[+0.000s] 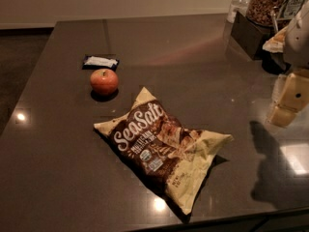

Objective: Pick apple

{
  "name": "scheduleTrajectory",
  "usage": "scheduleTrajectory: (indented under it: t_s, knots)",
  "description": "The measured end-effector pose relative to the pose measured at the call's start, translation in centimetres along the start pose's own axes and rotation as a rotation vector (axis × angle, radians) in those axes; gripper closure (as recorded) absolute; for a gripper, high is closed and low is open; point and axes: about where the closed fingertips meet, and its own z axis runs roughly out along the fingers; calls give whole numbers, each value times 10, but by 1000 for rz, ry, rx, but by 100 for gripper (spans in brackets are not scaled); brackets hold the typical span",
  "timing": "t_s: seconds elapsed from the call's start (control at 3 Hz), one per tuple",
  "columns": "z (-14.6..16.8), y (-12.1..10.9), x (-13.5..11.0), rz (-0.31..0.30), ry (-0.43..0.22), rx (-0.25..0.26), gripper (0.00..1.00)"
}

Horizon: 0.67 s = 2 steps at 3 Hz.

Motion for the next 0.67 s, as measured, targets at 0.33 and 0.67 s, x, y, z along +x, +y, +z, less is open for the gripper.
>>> scheduleTrajectory:
  t_s: [0.33,0.67]
  knots:
    - [1,-2,-4,-1,-14,-3,0]
    - [5,-8,-22,-8,-70,-17,0]
